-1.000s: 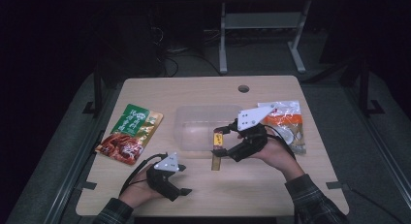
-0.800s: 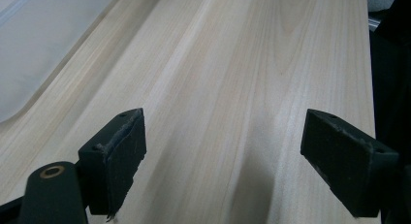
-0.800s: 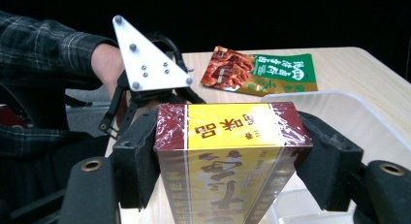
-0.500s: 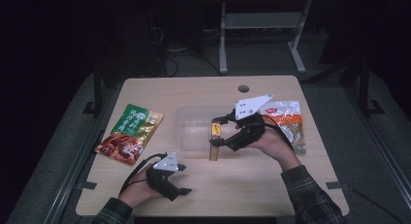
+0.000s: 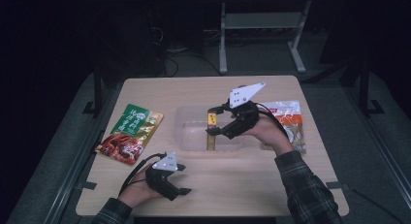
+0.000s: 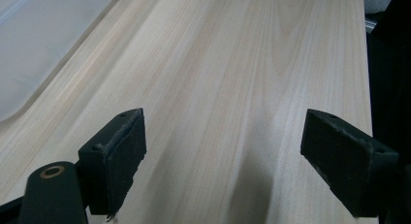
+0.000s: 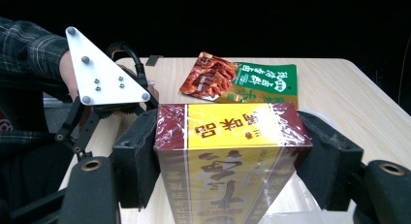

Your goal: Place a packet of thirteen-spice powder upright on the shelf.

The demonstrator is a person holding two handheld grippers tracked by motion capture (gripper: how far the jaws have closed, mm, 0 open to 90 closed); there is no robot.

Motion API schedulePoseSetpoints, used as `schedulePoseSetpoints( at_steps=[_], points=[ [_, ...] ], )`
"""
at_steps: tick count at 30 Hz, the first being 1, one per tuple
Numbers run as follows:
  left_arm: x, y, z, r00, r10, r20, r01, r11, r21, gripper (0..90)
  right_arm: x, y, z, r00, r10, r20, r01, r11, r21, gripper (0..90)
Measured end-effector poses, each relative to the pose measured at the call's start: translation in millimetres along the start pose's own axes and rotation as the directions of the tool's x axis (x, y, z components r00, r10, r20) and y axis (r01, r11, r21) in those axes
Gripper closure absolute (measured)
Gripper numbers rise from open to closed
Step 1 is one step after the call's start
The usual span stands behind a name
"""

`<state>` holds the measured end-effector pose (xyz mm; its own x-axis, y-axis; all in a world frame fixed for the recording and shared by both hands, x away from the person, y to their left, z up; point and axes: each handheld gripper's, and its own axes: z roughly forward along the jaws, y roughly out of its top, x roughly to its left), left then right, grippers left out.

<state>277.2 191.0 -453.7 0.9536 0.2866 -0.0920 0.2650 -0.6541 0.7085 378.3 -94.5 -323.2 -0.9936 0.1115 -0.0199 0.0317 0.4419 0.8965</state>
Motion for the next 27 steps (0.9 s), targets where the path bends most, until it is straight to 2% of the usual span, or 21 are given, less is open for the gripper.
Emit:
schedulePoseSetpoints(
  at_steps=[12, 17, 27],
  points=[
    [-0.2, -0.3, 1.2, 1.0, -0.006, 0.008, 0.006, 1.0, 0.004, 15.9, -27.4, -2.0, -3.9, 0.9998, -0.012, 0.016, 0.012, 0.9999, 0.005, 30.5],
    [-0.4, -0.2, 1.1, 0.9999, -0.009, 0.009, 0.009, 1.0, 0.002, 15.9, -37.6, -4.3, 0.3, 0.9999, 0.01, 0.01, -0.01, 0.9999, 0.005, 30.5],
    [0.1, -0.4, 0.1, 0.9999, -0.007, 0.011, 0.007, 1.0, 0.001, 15.9, -48.6, -10.1, 9.2, 0.9998, 0.016, 0.011, -0.016, 0.9997, 0.021, 30.5]
  ],
)
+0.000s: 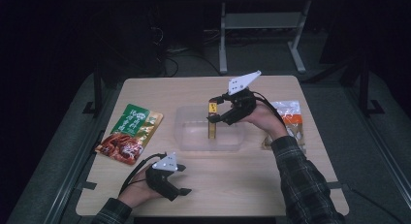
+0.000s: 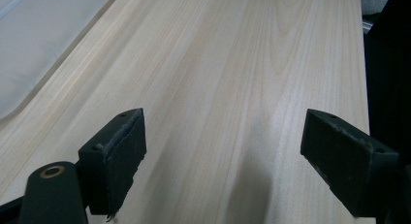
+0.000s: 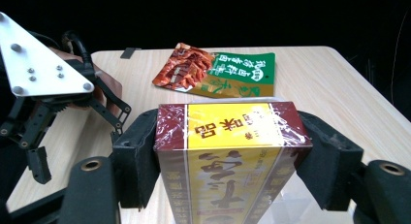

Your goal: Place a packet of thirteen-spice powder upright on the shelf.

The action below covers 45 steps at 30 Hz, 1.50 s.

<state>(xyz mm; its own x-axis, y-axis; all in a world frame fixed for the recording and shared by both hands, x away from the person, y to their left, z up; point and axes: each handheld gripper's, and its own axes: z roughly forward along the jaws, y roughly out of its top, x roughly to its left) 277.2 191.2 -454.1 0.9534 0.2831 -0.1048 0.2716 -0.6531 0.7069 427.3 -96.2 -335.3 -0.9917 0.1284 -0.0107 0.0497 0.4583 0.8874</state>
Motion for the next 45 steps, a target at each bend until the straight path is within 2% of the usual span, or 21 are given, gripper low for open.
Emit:
schedulePoseSetpoints(
  at_steps=[12, 15, 27, 28, 29, 33, 41, 45],
  points=[
    [0.0, -0.4, 0.3, 1.0, -0.004, 0.001, 0.004, 1.0, 0.001, 15.9, -8.2, -8.9, 8.2, 0.9996, 0.026, 0.003, -0.026, 0.9991, 0.033, 30.4],
    [-0.1, -0.3, 0.1, 1.0, -0.004, 0.001, 0.004, 1.0, 0.001, 15.9, -9.3, -10.6, 11.2, 0.9999, 0.012, 0.002, -0.012, 0.9988, 0.048, 30.3],
    [-0.3, -0.3, -0.3, 1.0, -0.005, 0.002, 0.005, 1.0, 0.001, 15.9, -11.4, -19.9, 26.2, 0.9998, 0.02, -0.007, -0.019, 0.9936, 0.111, 30.1],
    [-0.4, -0.3, -0.2, 1.0, -0.006, 0.002, 0.006, 1.0, 0.001, 15.9, -12.3, -20.6, 26.8, 0.9999, 0.008, -0.007, -0.007, 0.993, 0.118, 30.0],
    [-0.4, -0.4, -0.1, 1.0, -0.005, 0.002, 0.005, 1.0, 0.001, 15.9, -11.3, -21.0, 28.1, 0.9997, 0.021, -0.008, -0.02, 0.9927, 0.119, 30.0],
    [-0.2, -0.1, -0.6, 1.0, 0.0, 0.002, 0.0, 1.0, 0.007, 15.9, -12.5, -23.9, 31.0, 0.9999, 0.005, -0.016, -0.002, 0.9891, 0.147, 29.6],
    [-0.5, 0.0, 0.6, 1.0, 0.001, 0.005, -0.001, 1.0, 0.009, 15.9, -10.6, -34.1, 30.2, 0.998, 0.064, -0.003, -0.063, 0.9896, 0.129, 28.8],
    [-1.6, 0.2, 1.8, 0.9999, -0.01, 0.008, 0.01, 0.9999, 0.001, 15.9, -9.7, -35.8, 33.3, 0.999, 0.045, 0.0, -0.045, 0.9859, 0.161, 28.7]
  ],
)
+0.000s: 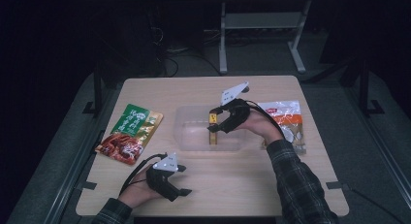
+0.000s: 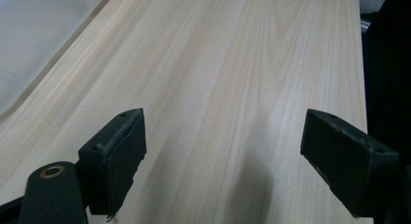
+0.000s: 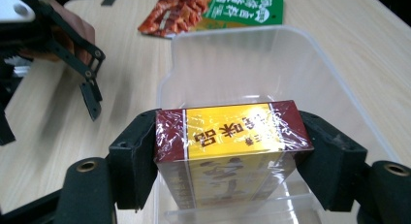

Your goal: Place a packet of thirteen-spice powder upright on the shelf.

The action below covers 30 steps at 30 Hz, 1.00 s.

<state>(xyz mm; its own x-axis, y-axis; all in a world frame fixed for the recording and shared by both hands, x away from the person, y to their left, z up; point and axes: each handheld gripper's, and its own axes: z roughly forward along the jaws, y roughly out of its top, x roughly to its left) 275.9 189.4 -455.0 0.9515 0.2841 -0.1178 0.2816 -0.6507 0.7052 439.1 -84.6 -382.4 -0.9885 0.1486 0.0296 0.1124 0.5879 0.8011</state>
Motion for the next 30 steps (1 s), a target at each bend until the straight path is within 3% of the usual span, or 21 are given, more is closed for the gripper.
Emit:
schedulePoseSetpoints(
  at_steps=[4, 8, 12, 17, 20, 24, 30],
  points=[
    [-0.1, 0.0, -0.2, 1.0, 0.001, 0.002, -0.001, 1.0, 0.002, 15.9, 1.6, -1.2, 5.7, 1.0, 0.001, 0.008, -0.002, 0.999, 0.045, 28.3],
    [0.1, 0.0, -0.8, 1.0, 0.001, 0.0, -0.001, 1.0, 0.001, 15.9, 2.4, 0.1, 5.2, 0.9999, 0.004, 0.014, -0.005, 0.999, 0.043, 27.1],
    [0.9, 0.1, -1.3, 1.0, 0.009, -0.003, -0.009, 0.9999, 0.007, 15.9, 5.4, 5.5, -5.5, 0.9993, 0.033, 0.02, -0.033, 0.9993, -0.016, 20.6],
    [0.1, 0.0, 0.0, 1.0, 0.007, -0.005, -0.007, 1.0, -0.001, 15.9, 11.1, 8.3, -21.9, 0.9945, 0.074, 0.074, -0.071, 0.9965, -0.045, 14.4],
    [0.4, 0.0, 0.3, 1.0, 0.006, -0.002, -0.006, 1.0, 0.002, 15.9, 21.8, 6.8, -33.5, 0.9888, 0.098, 0.112, -0.088, 0.992, -0.091, 15.6],
    [-0.1, 0.4, 0.7, 1.0, 0.008, -0.004, -0.008, 0.9999, 0.011, 15.9, 34.8, -0.5, -44.4, 0.9779, 0.149, 0.147, -0.134, 0.9852, -0.108, 15.5],
    [0.6, 0.8, 0.9, 0.9999, 0.005, -0.01, -0.005, 1.0, 0.007, 15.9, 52.5, -21.6, -47.1, 0.9617, 0.179, 0.208, -0.165, 0.983, -0.079, 16.1]
  ],
)
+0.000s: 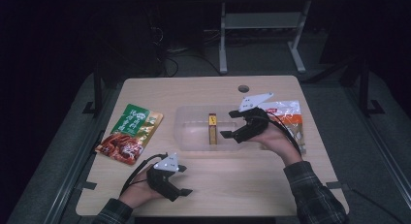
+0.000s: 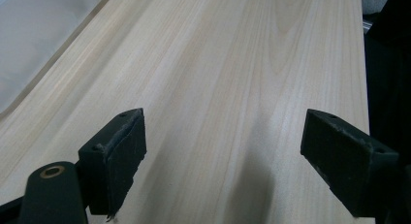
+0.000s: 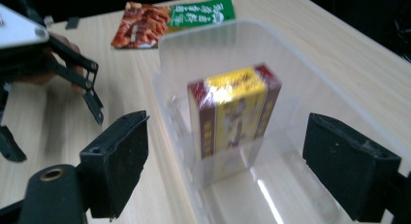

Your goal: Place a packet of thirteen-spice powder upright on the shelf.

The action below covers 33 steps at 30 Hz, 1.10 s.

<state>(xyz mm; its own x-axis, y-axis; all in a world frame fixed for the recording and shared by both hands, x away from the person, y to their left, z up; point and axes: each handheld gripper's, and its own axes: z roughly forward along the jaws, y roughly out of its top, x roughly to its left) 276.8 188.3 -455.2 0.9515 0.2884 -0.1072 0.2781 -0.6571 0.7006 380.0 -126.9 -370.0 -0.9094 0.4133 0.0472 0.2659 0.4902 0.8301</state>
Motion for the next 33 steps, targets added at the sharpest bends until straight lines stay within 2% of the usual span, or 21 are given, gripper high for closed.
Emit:
schedulePoseSetpoints(
  at_steps=[3, 6, 7, 10, 16, 19, 21, 24, 26, 28, 33],
  points=[
    [0.2, -0.2, -0.6, 1.0, 0.001, -0.001, -0.001, 1.0, 0.001, 15.9, 8.9, -8.0, -3.4, 0.9998, 0.014, 0.015, -0.014, 0.9998, 0.013, 16.3],
    [0.6, -0.6, -1.1, 0.9999, -0.015, -0.002, 0.015, 0.9999, 0.001, 15.9, 19.6, -15.3, -6.4, 0.9988, 0.027, 0.041, -0.028, 0.9992, 0.028, 18.9],
    [1.1, -0.8, -1.1, 0.9998, -0.016, -0.007, 0.016, 0.9999, 0.003, 15.9, 25.9, -20.3, -8.1, 0.9988, 0.021, 0.044, -0.023, 0.9989, 0.04, 20.4],
    [1.1, -0.8, -1.0, 0.9999, -0.012, -0.006, 0.012, 0.9999, 0.004, 15.9, 33.0, -26.0, -9.0, 0.9988, 0.014, 0.047, -0.017, 0.9985, 0.052, 21.1],
    [1.6, -0.5, -1.7, 0.9998, -0.012, -0.015, 0.012, 0.9999, 0.003, 15.9, 57.0, -45.6, -9.2, 0.9981, 0.02, 0.058, -0.024, 0.9968, 0.076, 21.5],
    [2.1, -0.6, -2.3, 0.9996, -0.022, -0.019, 0.022, 0.9998, -0.003, 15.9, 69.1, -58.3, -12.2, 0.9963, 0.036, 0.078, -0.041, 0.9968, 0.068, 22.0],
    [1.7, -0.7, -2.3, 0.9993, -0.031, -0.018, 0.031, 0.9995, -0.007, 15.9, 70.8, -61.6, -12.9, 0.9959, 0.031, 0.085, -0.037, 0.9971, 0.066, 22.6],
    [1.8, -1.0, -1.7, 0.9993, -0.031, -0.02, 0.031, 0.9995, -0.006, 15.9, 74.3, -72.2, -14.4, 0.9948, 0.069, 0.075, -0.074, 0.9946, 0.072, 22.7],
    [2.6, -1.1, -2.3, 0.9995, -0.021, -0.022, 0.021, 0.9998, 0.001, 16.0, 77.6, -79.4, -14.0, 0.994, 0.069, 0.085, -0.076, 0.9931, 0.089, 22.7],
    [2.4, -1.3, -3.1, 0.9992, -0.031, -0.027, 0.031, 0.9995, -0.004, 16.0, 80.4, -85.5, -14.5, 0.9929, 0.075, 0.093, -0.085, 0.9907, 0.106, 22.7],
    [6.0, -2.9, -8.4, 0.9984, -0.033, -0.046, 0.033, 0.9995, -0.001, 16.3, 83.9, -96.4, -17.4, 0.9908, 0.086, 0.105, -0.098, 0.9888, 0.112, 22.6]
  ],
)
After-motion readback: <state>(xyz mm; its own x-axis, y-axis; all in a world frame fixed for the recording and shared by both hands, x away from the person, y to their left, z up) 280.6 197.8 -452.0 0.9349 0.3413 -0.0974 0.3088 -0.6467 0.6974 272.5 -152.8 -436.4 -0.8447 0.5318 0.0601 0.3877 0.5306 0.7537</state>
